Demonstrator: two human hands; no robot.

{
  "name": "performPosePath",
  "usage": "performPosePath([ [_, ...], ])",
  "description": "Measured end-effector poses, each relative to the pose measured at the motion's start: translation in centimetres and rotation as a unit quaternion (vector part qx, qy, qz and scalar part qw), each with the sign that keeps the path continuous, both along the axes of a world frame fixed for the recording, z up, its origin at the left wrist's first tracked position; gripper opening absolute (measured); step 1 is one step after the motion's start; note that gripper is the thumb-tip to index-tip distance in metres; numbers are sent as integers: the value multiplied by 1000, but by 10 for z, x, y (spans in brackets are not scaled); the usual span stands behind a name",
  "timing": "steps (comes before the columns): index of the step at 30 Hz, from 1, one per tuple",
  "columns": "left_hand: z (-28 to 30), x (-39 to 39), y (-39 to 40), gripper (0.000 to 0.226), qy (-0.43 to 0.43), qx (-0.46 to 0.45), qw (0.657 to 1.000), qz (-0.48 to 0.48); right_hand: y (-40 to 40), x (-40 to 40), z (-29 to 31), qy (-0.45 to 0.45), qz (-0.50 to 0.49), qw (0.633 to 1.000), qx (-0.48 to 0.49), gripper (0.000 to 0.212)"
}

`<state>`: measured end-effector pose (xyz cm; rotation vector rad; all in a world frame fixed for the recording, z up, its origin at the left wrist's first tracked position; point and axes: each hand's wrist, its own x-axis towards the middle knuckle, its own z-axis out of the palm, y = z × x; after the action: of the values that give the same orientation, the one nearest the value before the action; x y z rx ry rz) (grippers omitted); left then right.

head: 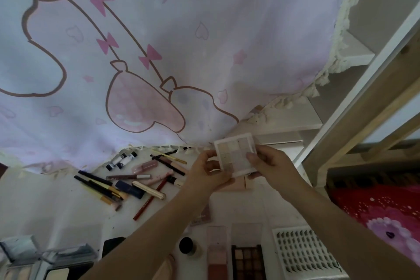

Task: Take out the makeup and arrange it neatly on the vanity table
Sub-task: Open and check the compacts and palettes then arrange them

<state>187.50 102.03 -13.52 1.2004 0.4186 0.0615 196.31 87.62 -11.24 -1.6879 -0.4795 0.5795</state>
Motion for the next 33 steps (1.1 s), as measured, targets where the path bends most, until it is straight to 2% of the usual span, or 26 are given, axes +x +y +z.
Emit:
performPosePath([
  [4, 6, -5, 11, 28, -28, -6, 999, -36, -3, 13, 6, 51, 9, 999, 3, 27],
  [5, 7, -6, 16, 34, -39, -5, 998, -51, -3, 15, 7, 70, 27, 997, -6, 27],
  [9, 7, -7, 23, 65, -59, 104, 981, -150, -1, 20, 10, 116, 82, 989, -40, 20],
  [11, 7, -6, 23, 68, -61, 89, 982, -154, 0, 21, 14, 112, 110, 986, -54, 22],
  [13, 6, -5, 23, 69, -65, 64, 985, -144, 2, 20, 18, 62, 125, 986, -93, 24],
  [15, 4, -4, 22, 70, -66, 49, 989, -125, 3, 19, 21, -41, 153, 975, -157, 21],
  [17, 2, -3, 21, 67, -58, 60, 992, -97, 1, 16, 23, -104, 221, 953, -180, 9],
  [18, 1, -3, 20, 66, -51, 69, 993, -81, -2, 15, 23, -130, 257, 937, -198, 14],
  [20, 0, -4, 20, 65, -39, 80, 994, -68, -6, 13, 24, -178, 288, 907, -249, 46],
  [21, -1, -5, 20, 63, -37, 86, 993, -74, -6, 13, 24, -184, 289, 901, -266, 54],
  [24, -4, -9, 20, 59, -34, 87, 990, -103, -7, 13, 23, -197, 292, 892, -285, 53],
  [25, -6, -10, 21, 59, -33, 77, 990, -111, -7, 15, 22, -178, 286, 902, -270, 43],
  [27, -10, -13, 23, 63, -31, 63, 988, -134, -13, 21, 17, -39, 240, 951, -192, 19],
  [29, -14, -14, 26, 66, -20, 62, 985, -159, -20, 27, 12, 77, 234, 959, -139, 21],
  [31, -19, -12, 29, 58, 3, 66, 984, -166, -25, 31, 4, 137, 230, 957, -113, 22],
  [33, -25, -9, 32, 45, 33, 100, 984, -143, -27, 32, -6, 221, 167, 958, -77, 40],
])
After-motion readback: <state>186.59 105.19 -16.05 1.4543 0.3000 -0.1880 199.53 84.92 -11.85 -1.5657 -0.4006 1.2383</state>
